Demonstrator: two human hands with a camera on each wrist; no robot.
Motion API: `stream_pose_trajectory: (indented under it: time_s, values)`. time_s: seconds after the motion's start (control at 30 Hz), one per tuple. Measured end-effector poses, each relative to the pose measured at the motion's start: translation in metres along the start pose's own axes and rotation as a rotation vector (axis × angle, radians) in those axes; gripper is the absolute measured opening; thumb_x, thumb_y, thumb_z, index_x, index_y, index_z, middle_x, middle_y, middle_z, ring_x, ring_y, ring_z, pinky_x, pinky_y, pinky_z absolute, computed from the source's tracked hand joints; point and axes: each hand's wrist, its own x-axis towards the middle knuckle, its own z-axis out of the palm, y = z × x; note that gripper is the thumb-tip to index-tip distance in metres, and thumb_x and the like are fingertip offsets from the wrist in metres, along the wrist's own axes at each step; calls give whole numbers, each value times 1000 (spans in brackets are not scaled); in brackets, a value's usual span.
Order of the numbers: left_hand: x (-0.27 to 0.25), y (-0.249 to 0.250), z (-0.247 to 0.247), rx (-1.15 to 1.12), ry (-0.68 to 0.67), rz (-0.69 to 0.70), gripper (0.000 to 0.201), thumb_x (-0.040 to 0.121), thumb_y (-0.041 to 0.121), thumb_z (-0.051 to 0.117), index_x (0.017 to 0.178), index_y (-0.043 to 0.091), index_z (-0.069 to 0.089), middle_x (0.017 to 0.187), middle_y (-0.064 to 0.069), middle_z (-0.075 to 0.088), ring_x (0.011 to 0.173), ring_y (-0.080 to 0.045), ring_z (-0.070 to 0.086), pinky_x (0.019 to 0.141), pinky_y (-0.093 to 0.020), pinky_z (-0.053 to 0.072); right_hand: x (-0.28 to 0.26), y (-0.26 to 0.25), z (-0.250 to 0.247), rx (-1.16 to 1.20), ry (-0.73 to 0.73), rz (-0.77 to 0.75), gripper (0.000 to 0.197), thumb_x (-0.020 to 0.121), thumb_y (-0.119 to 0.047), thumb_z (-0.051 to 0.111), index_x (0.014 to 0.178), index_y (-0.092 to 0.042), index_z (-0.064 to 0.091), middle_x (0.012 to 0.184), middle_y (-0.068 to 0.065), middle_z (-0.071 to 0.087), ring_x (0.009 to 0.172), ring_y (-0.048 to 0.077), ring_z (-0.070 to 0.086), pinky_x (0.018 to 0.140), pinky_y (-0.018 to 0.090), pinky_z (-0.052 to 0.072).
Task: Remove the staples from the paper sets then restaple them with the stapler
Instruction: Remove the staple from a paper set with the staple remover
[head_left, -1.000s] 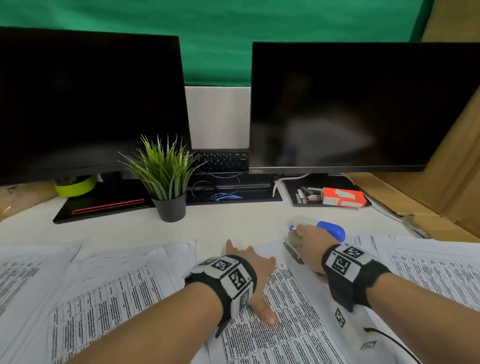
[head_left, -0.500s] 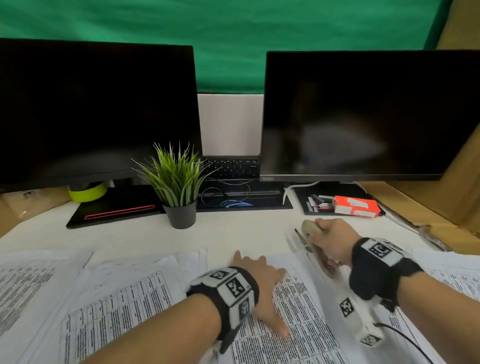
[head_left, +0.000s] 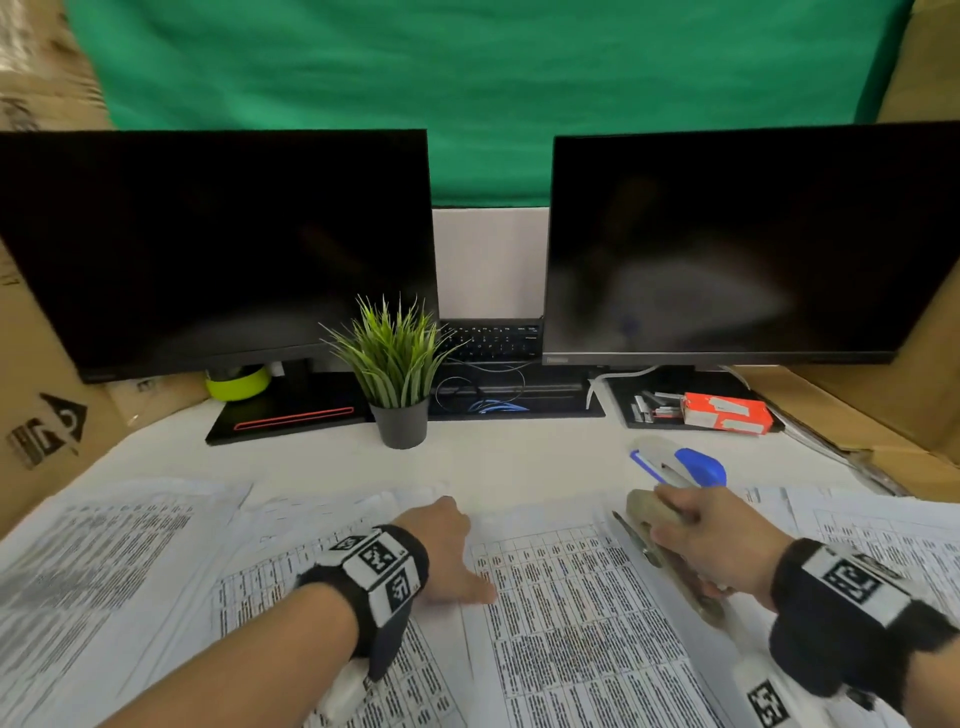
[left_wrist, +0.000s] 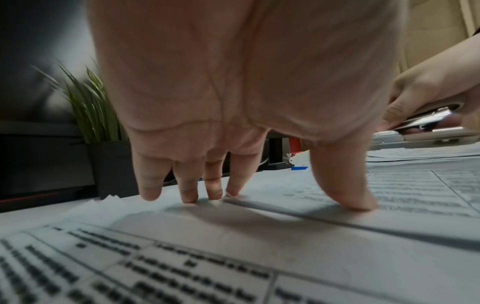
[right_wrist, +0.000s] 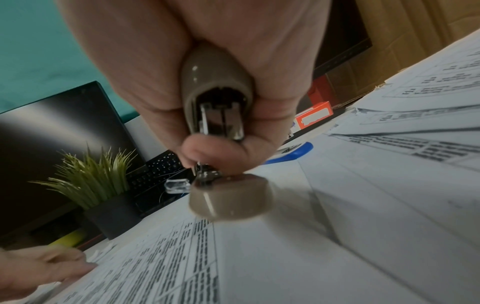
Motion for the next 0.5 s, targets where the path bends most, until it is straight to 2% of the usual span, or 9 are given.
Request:
stream_pose_trajectory:
  time_s: [0.1, 0.2, 0.3, 0.37, 0.43, 0.5]
  values:
    - [-4, -3, 0, 12, -67, 29, 100, 75, 73, 60, 150, 15, 27, 147, -5, 28, 130, -28, 41, 108, -42, 39, -3, 2, 2, 59, 8, -8, 39, 94, -13, 55, 132, -19, 53, 62, 1, 51, 41, 12, 42, 37, 18, 37]
    - [-15, -4, -4, 58, -114, 44, 101, 76, 72, 60, 154, 21, 21, 155, -4, 21, 139, -30, 31, 115, -46, 26, -6, 4, 1, 46, 9, -12, 28, 94, -12, 55, 122, -17, 58, 59, 0, 49, 35, 9, 39, 37, 18, 36]
    - [-20, -1, -3, 83, -62, 40, 87, 81, 70, 56, 147, 18, 36, 150, -3, 34, 137, -27, 34, 118, -49, 16, -7, 7, 2, 51, -2, 1, 41, 94, -14, 55, 134, -17, 51, 64, 1, 49, 41, 11, 40, 37, 18, 36]
    - [-20, 1, 0, 11, 58, 48, 75, 83, 67, 55, 137, 15, 48, 139, -2, 45, 129, -25, 42, 117, -47, 19, -9, 8, 4, 42, -9, 1, 49, 95, -15, 55, 142, -20, 42, 66, 1, 49, 45, 14, 42, 38, 18, 37]
    - [-17, 5, 4, -95, 160, 83, 66, 86, 62, 54, 131, 14, 51, 134, 0, 46, 122, -23, 45, 112, -40, 30, -10, 8, 7, 36, -14, 4, 50, 94, -15, 55, 142, -20, 41, 68, 0, 48, 48, 16, 43, 38, 18, 38]
    - [-16, 10, 7, -134, 155, 119, 65, 89, 60, 52, 132, 12, 48, 135, -2, 45, 121, -22, 46, 104, -36, 38, -10, 11, 8, 20, -20, -5, 46, 93, -16, 56, 138, -17, 47, 74, -1, 49, 51, 18, 45, 39, 19, 41]
